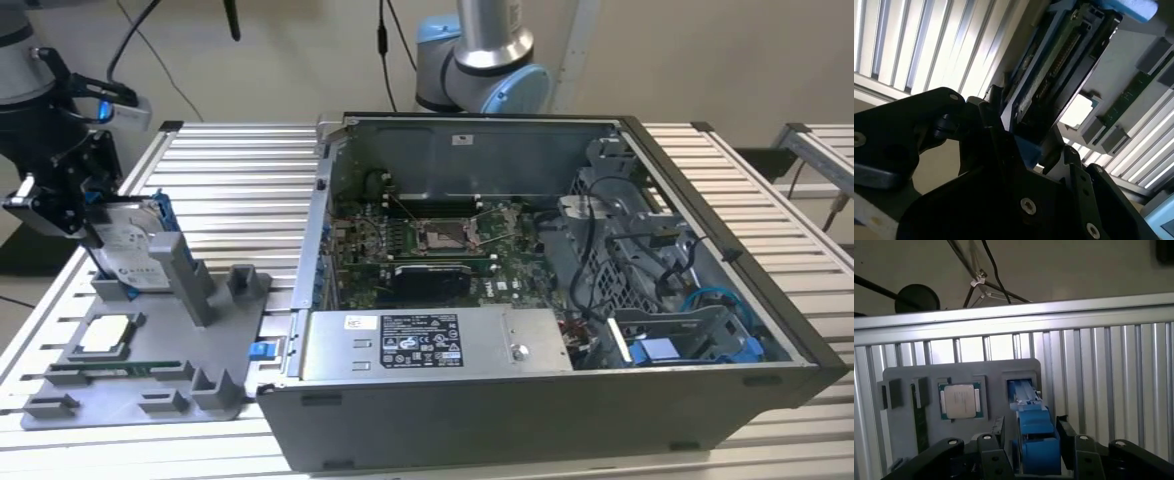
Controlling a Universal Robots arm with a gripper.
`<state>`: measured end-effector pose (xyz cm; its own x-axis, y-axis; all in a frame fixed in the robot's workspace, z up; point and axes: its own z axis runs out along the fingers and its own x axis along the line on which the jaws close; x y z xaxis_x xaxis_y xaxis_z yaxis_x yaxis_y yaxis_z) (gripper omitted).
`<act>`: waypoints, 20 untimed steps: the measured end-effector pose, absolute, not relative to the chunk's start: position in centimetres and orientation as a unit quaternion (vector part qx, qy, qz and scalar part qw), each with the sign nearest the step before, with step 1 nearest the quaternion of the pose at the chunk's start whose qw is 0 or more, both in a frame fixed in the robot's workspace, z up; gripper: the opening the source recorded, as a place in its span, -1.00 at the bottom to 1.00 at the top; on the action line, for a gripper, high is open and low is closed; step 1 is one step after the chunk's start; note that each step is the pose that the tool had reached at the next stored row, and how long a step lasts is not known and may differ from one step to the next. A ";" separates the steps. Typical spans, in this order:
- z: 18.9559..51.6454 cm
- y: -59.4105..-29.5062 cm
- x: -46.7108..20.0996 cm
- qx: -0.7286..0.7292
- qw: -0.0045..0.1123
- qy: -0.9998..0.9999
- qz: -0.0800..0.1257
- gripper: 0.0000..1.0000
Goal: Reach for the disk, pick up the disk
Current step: 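Pick up the disk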
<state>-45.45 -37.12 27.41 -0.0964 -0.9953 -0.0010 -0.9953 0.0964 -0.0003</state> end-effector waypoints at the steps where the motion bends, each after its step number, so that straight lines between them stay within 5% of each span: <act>1: 27.3 -37.1 -45.5 -0.672 0.000 0.740 0.000 1.00; 14: 27.1 -36.9 -45.4 -0.672 0.000 0.740 0.000 1.00; 15: 27.1 -36.9 -45.4 -0.672 0.000 0.740 0.000 -1.00; 20: 27.1 -36.9 -45.4 -0.672 0.001 0.740 0.000 -1.00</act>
<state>-45.43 -36.94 27.05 -0.0964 -0.9953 -0.0011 -0.9953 0.0964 -0.0003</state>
